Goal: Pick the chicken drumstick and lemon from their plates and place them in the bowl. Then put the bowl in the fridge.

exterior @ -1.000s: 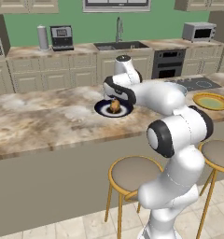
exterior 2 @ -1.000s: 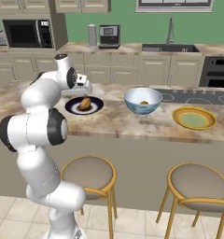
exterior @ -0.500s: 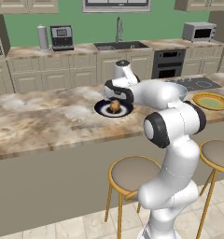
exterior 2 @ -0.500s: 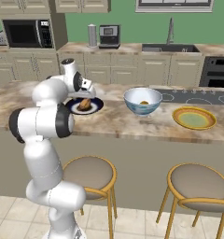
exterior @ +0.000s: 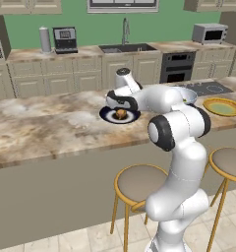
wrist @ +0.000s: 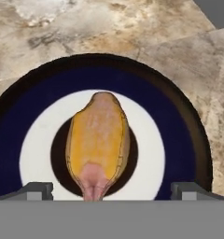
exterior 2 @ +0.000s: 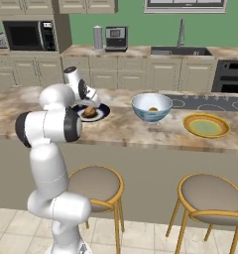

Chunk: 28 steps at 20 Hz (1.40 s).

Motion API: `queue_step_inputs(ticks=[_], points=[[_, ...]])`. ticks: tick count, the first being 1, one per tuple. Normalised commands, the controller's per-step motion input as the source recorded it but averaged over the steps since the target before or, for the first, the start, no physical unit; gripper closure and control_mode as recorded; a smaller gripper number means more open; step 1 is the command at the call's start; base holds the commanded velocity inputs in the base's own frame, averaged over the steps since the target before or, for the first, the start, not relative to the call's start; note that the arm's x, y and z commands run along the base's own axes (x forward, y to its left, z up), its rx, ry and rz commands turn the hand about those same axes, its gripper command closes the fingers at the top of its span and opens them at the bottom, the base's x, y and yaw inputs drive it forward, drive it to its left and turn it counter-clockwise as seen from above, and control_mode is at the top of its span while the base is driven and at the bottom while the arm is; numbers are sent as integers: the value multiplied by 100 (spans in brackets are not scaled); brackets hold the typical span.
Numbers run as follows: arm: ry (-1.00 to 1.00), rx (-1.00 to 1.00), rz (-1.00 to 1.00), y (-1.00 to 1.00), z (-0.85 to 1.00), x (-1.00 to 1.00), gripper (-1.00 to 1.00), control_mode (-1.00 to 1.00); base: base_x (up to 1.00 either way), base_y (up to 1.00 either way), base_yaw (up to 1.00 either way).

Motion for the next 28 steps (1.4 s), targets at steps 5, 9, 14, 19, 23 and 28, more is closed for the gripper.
queue_step_inputs(ticks=[5, 9, 14, 19, 23, 28], points=[[-10, 1, -1, 1, -19, 22, -100, -100, 0, 0, 0], [-1, 5, 0, 0, -17, 24, -100, -100, 0, 0, 0], [0, 4, 0, 0, -12, 8, -100, -100, 0, 0, 0], [2, 0, -1, 0, -8, 5, -100, -100, 0, 0, 0], [2, 0, 0, 0, -14, 10, -100, -100, 0, 0, 0], [0, 0, 0, 0, -9, 11, -100, -100, 0, 0, 0]])
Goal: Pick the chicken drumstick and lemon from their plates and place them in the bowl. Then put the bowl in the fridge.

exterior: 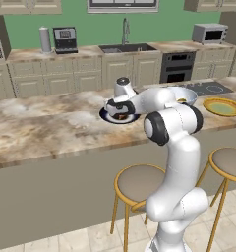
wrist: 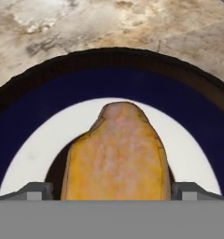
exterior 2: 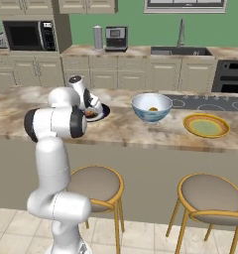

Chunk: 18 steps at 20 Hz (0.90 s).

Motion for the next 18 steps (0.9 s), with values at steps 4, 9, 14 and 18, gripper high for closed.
queue_step_inputs(ticks=[4, 9, 14, 18], points=[[0, 0, 0, -4, 9, 1, 100, -100, 0, 0, 0], [4, 2, 0, -9, 23, -11, 100, -100, 0, 0, 0], [6, 19, 0, -19, 47, -27, 100, -100, 0, 0, 0], [-4, 6, 5, -7, 85, -41, 100, -100, 0, 0, 0]])
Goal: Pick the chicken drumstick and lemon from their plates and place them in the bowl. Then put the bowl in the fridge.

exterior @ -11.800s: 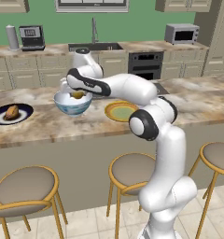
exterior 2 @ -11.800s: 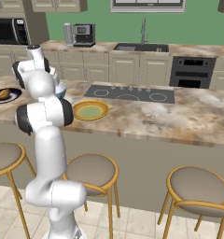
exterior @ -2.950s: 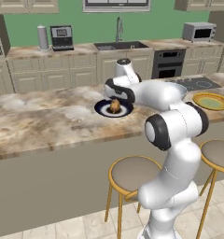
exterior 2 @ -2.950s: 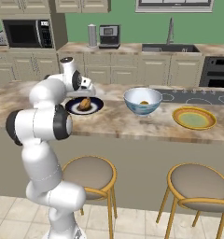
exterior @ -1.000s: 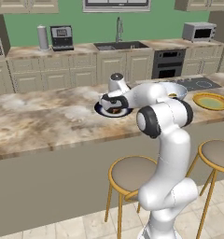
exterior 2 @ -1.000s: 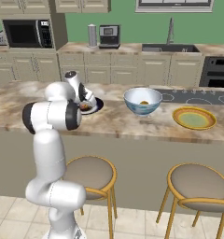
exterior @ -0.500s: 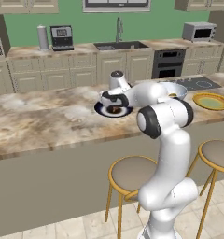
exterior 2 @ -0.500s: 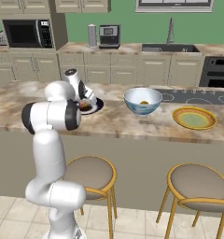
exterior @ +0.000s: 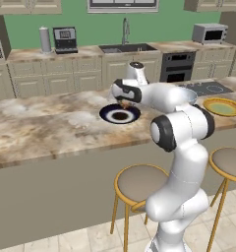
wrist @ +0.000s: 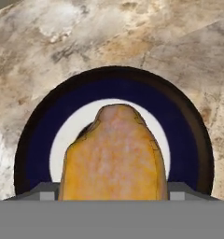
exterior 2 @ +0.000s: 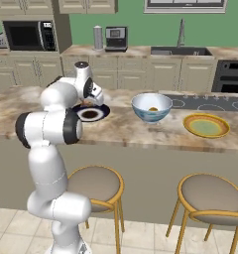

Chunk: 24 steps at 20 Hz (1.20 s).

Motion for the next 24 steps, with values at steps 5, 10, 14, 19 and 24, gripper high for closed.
queue_step_inputs(ticks=[5, 10, 14, 19, 24], points=[[0, 0, 16, 3, 51, -1, 100, -100, 0, 0, 0], [0, 0, 21, -2, 46, -7, 100, -100, 0, 0, 0], [0, -3, 8, -22, 33, -8, 100, -100, 0, 0, 0], [3, -9, -2, -42, 15, -6, 100, -100, 0, 0, 0], [13, -17, -15, -49, 6, -2, 100, -100, 0, 0, 0]])
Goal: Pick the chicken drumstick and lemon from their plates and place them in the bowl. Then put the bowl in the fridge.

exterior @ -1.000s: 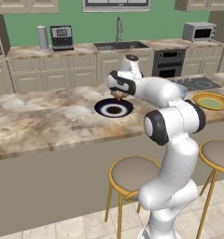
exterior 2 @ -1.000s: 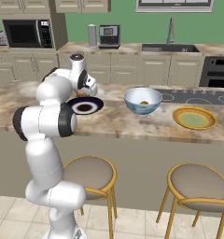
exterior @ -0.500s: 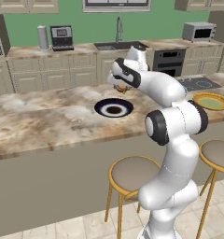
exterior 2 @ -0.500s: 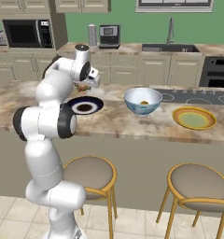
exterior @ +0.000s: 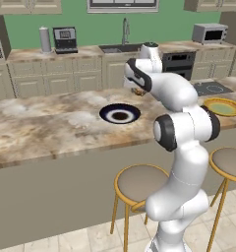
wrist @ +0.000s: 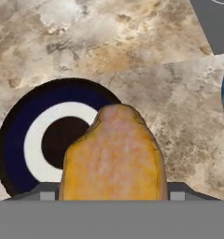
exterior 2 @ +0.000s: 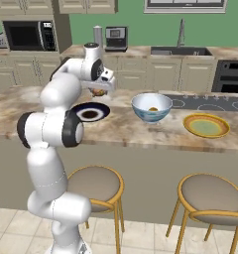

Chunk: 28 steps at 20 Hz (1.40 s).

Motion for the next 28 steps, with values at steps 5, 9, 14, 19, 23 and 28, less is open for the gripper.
queue_step_inputs(ticks=[5, 9, 14, 19, 23, 28], points=[[15, -20, -20, -54, 0, -5, 100, -100, 0, 0, 0], [3, -3, -17, -61, 0, -16, 100, -100, 0, 0, 0], [0, 1, -13, -50, 10, -25, 100, -100, 0, 0, 0], [0, 3, -9, -49, 7, -41, 100, -100, 0, 0, 0], [0, 0, -1, -60, 0, -47, 100, -100, 0, 0, 0], [0, -1, 0, -52, -3, -28, 100, -100, 0, 0, 0]])
